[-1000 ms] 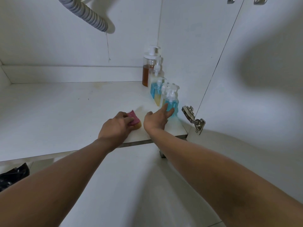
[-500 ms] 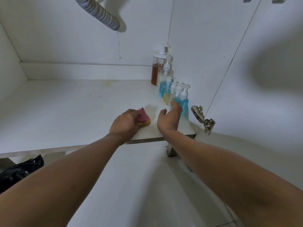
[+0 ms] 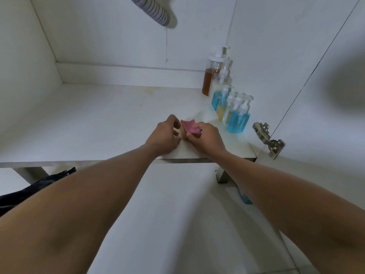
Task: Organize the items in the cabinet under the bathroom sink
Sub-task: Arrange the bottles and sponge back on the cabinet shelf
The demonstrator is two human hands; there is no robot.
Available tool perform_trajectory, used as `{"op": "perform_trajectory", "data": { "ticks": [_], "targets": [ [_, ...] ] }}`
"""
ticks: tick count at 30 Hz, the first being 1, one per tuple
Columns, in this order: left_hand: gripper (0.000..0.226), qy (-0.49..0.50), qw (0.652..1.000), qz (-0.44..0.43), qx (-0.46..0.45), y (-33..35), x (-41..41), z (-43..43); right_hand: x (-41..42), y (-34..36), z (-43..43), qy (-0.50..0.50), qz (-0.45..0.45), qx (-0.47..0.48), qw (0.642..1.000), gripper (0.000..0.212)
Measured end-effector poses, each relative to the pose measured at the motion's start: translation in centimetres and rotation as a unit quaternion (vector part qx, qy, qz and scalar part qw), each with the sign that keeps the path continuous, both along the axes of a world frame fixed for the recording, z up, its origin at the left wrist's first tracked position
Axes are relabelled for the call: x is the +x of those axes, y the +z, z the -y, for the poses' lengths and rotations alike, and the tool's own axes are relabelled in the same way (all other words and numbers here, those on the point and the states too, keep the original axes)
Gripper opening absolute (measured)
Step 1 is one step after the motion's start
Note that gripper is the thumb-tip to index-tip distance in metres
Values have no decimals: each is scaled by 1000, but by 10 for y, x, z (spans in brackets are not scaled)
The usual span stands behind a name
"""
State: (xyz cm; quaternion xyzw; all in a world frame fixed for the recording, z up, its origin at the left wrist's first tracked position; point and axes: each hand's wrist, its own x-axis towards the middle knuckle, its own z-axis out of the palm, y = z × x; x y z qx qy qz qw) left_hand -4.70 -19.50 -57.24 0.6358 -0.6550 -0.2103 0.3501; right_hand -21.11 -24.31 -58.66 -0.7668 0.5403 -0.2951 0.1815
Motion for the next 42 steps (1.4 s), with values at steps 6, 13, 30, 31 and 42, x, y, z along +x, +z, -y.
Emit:
{"op": "perform_trajectory", "data": {
  "ticks": [6,13,30,31,42],
  "targets": [
    [43,60,972,224,33,2,0,38,13,3,28,-42,70,-22,996,33],
    [50,125,946,290,78,-19,24,99,27,5,116,-106,33,-34,993,34],
    [57,163,938,303,29,-36,29,124,52,-13,239,-215,-74,-125,966,25],
    [58,163,938,304,29,-37,30,125,52,-16,240,-206,-78,-133,966,25],
    [59,160,939,304,27,-42,33,129,64,-6,266,-137,-109,-94,980,30]
  ]
}}
